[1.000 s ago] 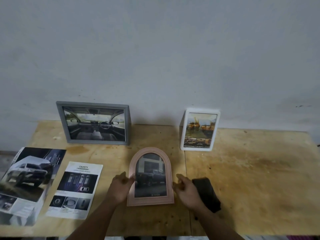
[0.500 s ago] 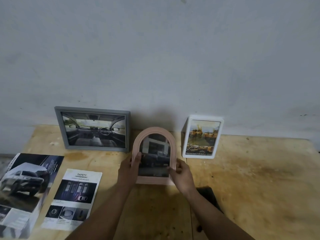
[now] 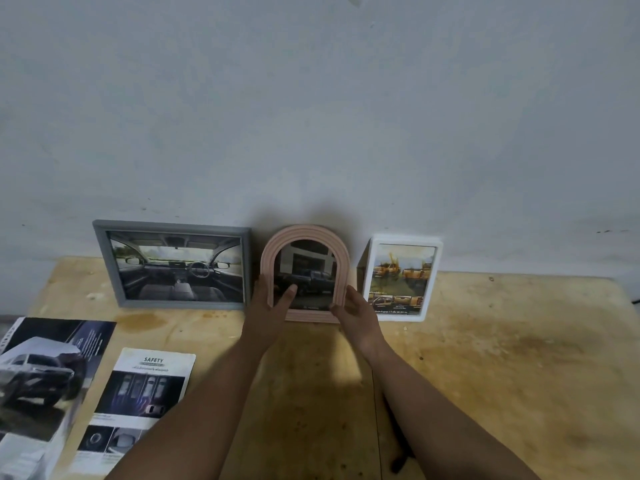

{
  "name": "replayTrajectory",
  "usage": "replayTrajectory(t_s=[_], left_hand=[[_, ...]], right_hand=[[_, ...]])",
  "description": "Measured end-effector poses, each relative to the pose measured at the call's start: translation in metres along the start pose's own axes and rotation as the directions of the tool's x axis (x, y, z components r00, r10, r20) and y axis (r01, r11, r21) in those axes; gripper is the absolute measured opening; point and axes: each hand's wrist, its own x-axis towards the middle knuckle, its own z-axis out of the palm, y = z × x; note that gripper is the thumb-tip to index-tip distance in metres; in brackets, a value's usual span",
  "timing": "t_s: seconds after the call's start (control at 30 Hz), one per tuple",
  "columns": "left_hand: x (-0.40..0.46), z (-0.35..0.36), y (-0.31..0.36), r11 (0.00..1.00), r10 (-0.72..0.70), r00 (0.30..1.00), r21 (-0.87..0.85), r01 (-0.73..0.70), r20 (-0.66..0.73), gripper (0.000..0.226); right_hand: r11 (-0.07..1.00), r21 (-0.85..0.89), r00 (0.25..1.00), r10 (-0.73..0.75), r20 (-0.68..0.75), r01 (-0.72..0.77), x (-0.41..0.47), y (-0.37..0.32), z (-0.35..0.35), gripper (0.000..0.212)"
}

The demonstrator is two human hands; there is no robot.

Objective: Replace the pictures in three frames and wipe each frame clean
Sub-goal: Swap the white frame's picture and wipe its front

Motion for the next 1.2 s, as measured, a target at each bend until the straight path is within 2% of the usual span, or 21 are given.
replayTrajectory(t_s=[0.07, 0.13, 0.2, 0.23, 0.3, 0.37, 0.43, 0.5, 0.57, 0.67, 0.77, 0.83, 0.93, 1.07, 1.2], left_hand=[[0.000, 0.003, -0.007, 0.999, -0.008, 0.999, 0.030, 0.010, -0.048, 0.088], [-0.003, 0.007, -0.017, 0.993, -0.026, 0.987, 0.107, 0.043, -0.157, 0.081], [-0.018, 0.017, -0.021, 0.995, -0.003, 0.975, 0.100, 0.025, -0.222, 0.054], [-0.028, 0.024, -0.020, 0.997, 0.019, 0.978, 0.072, -0.004, -0.207, 0.038], [-0.042, 0.047, -0.016, 0.997, 0.059, 0.996, 0.062, -0.055, -0.061, 0.018], [-0.044, 0.076, -0.008, 0.992, 0.098, 0.993, 0.079, -0.103, 0.069, 0.024], [-0.040, 0.106, 0.009, 0.998, 0.066, 0.981, 0.008, -0.068, 0.185, 0.041], [-0.036, 0.136, 0.029, 0.997, 0.074, 0.964, -0.018, -0.072, 0.257, 0.058], [-0.035, 0.161, 0.045, 0.995, 0.093, 0.958, 0.006, -0.099, 0.270, 0.076], [-0.025, 0.184, 0.058, 0.999, 0.028, 0.977, 0.012, -0.031, 0.213, 0.089], [-0.009, 0.197, 0.065, 0.997, -0.036, 0.989, -0.066, 0.046, 0.144, 0.090], [-0.002, 0.199, 0.063, 0.991, -0.063, 0.989, -0.106, 0.078, 0.135, 0.079], [-0.003, 0.191, 0.050, 0.990, -0.049, 0.990, -0.124, 0.066, 0.133, 0.050], [-0.039, 0.164, 0.034, 0.991, 0.025, 0.989, -0.132, -0.005, 0.147, 0.024], [-0.074, 0.131, 0.007, 0.991, 0.049, 0.976, -0.129, -0.021, 0.213, 0.017]], right_hand=[[1.000, 0.003, 1.000, -0.019, -0.010, 0.019, -0.006, -0.001, -0.002, 0.071], [0.999, 0.042, 0.999, -0.026, -0.047, 0.028, -0.014, 0.002, -0.007, 0.060], [0.993, 0.111, 0.994, -0.025, -0.104, 0.036, -0.022, 0.011, -0.017, 0.045], [0.990, 0.131, 0.989, -0.022, -0.146, 0.042, -0.026, 0.017, -0.023, 0.040], [0.996, 0.085, 0.967, -0.012, -0.255, 0.035, -0.032, 0.030, -0.039, 0.032], [0.998, 0.066, 0.923, 0.006, -0.386, 0.021, -0.033, 0.036, -0.061, 0.025], [0.996, 0.083, 0.866, 0.012, -0.501, 0.034, -0.030, 0.033, -0.087, 0.021], [0.995, 0.089, 0.826, 0.013, -0.563, 0.045, -0.019, 0.027, -0.114, 0.021], [0.995, 0.087, 0.811, 0.021, -0.585, 0.038, -0.004, 0.019, -0.138, 0.026], [0.992, 0.129, 0.852, 0.073, -0.519, -0.007, 0.017, 0.008, -0.160, 0.042], [0.981, 0.192, 0.920, 0.102, -0.379, -0.030, 0.027, 0.004, -0.164, 0.048], [0.981, 0.192, 0.953, 0.073, -0.293, -0.016, 0.024, 0.004, -0.162, 0.037], [0.974, 0.224, 0.954, 0.095, -0.285, -0.030, 0.008, 0.011, -0.163, 0.025], [0.954, 0.280, 0.946, 0.188, -0.264, -0.111, -0.033, 0.033, -0.161, 0.024], [0.928, 0.319, 0.960, 0.244, -0.136, -0.190, -0.074, 0.054, -0.138, 0.032]])
